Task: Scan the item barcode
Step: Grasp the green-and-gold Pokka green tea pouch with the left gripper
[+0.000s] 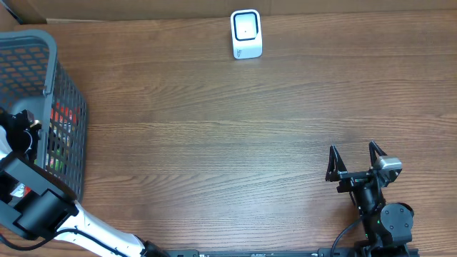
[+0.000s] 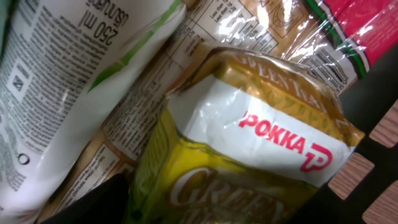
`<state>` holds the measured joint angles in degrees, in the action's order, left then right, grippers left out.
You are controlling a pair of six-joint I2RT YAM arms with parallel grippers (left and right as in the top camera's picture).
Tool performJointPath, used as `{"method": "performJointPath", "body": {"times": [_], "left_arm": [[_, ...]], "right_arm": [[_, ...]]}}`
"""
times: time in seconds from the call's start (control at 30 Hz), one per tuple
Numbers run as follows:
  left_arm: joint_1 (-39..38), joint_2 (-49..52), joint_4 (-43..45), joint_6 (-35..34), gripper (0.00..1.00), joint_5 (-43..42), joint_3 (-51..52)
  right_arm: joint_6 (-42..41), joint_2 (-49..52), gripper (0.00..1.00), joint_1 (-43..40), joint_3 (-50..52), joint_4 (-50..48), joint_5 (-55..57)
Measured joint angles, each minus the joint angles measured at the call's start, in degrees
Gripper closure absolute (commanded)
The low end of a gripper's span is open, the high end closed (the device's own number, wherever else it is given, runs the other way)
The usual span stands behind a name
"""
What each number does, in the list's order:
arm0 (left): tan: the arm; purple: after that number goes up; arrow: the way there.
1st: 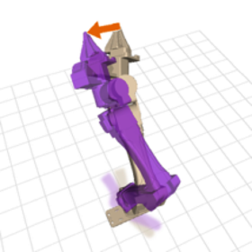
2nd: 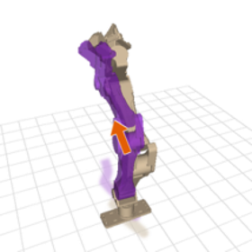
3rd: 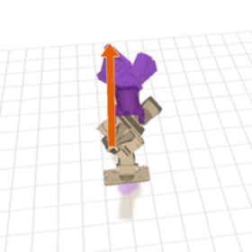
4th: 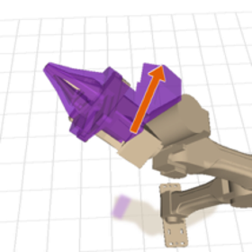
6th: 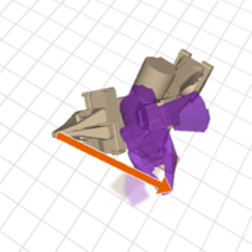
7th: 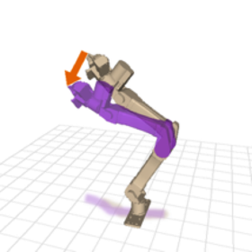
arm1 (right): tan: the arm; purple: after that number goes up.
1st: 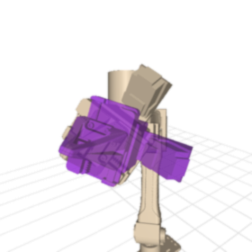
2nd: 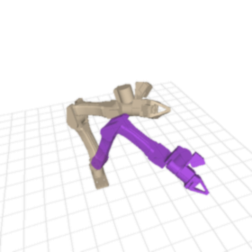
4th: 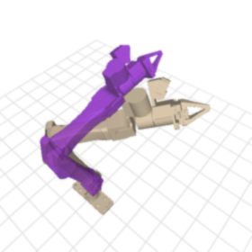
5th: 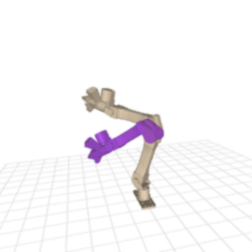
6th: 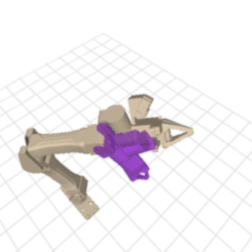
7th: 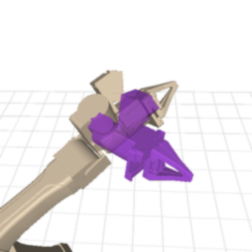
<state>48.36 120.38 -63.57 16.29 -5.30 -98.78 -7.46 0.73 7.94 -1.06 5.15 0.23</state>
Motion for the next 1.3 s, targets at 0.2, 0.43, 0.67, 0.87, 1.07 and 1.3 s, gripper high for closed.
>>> {"method": "performJointPath", "body": {"times": [0.2,0.43,0.67,0.87,1.07,1.3], "left_arm": [[0.0,-0.1,2.3,0.2,0.36,0.0,2.0],[0.1,-1.2,3.6,-0.2,0.96,-0.1,2.2],[0.0,-0.5,-2.1,-4.0,0.96,-0.1,-0.8],[0.0,1.6,-12.3,-9.4,0.96,0.0,-17.3],[-0.5,0.8,-21.9,-15.4,0.96,0.0,-42.1],[-9.6,-6.2,-28.5,-19.7,0.96,-2.0,-60.9]], "right_arm": [[0.0,0.0,0.00,0.0,0.0,0.0,0.0],[0.0,0.0,0.00,0.0,0.0,0.0,0.0],[0.0,0.0,0.00,0.0,0.0,0.0,0.0],[0.0,0.0,0.00,0.0,0.0,0.0,0.0],[0.0,0.0,0.00,0.0,0.0,0.0,0.0],[0.0,0.0,0.00,0.0,0.0,0.0,0.0]]}}
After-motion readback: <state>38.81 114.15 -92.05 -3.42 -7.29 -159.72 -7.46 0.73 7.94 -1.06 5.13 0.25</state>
